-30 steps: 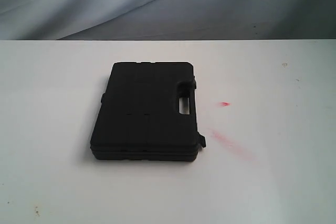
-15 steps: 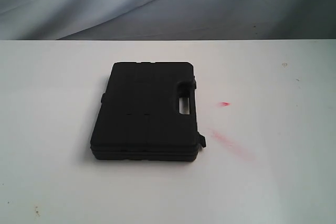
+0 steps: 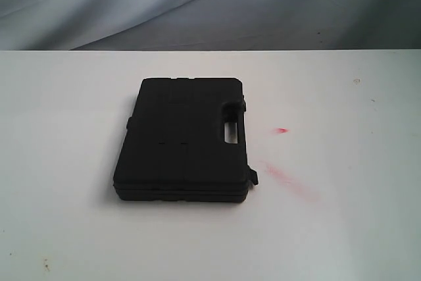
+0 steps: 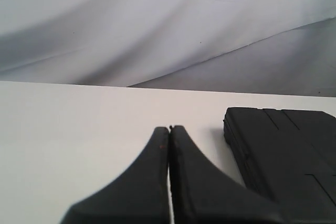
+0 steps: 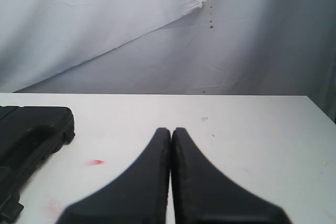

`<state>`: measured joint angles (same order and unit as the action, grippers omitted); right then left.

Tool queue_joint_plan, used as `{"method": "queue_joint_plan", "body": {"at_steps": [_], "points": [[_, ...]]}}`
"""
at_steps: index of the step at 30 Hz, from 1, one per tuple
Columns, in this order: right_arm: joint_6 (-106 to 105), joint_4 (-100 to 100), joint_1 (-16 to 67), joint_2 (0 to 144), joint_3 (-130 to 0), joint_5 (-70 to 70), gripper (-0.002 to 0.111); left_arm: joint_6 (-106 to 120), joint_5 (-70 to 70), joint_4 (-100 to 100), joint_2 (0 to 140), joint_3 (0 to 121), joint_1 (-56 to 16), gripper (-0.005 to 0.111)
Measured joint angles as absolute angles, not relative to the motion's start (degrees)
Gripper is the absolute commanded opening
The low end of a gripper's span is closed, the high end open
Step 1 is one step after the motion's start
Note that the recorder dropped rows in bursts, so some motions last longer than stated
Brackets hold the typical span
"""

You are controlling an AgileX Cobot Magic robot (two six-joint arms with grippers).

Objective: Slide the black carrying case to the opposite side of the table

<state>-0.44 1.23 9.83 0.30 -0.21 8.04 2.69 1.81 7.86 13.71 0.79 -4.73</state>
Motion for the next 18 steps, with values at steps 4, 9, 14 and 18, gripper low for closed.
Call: {"method": "queue_joint_plan", "body": {"at_steps": [4, 9, 14, 18], "points": [[-0.4, 1.2, 9.8, 0.3, -0.2, 8.0, 0.0, 2.8, 3.9, 8.3, 13.5, 0.3, -4.7, 0.0], [-0.4, 1.2, 9.8, 0.3, -0.2, 8.0, 0.0, 3.0, 4.4, 8.4, 10.7, 0.3, -4.7, 0.0], [-0.4, 1.2, 9.8, 0.3, -0.2, 8.0, 0.0, 3.0, 4.1, 8.4, 6.9, 0.3, -4.7, 0.0], [-0.4, 1.2, 9.8, 0.3, -0.2, 8.0, 0.0, 3.1, 2.3, 8.4, 4.1, 0.3, -4.7, 0.0]]}}
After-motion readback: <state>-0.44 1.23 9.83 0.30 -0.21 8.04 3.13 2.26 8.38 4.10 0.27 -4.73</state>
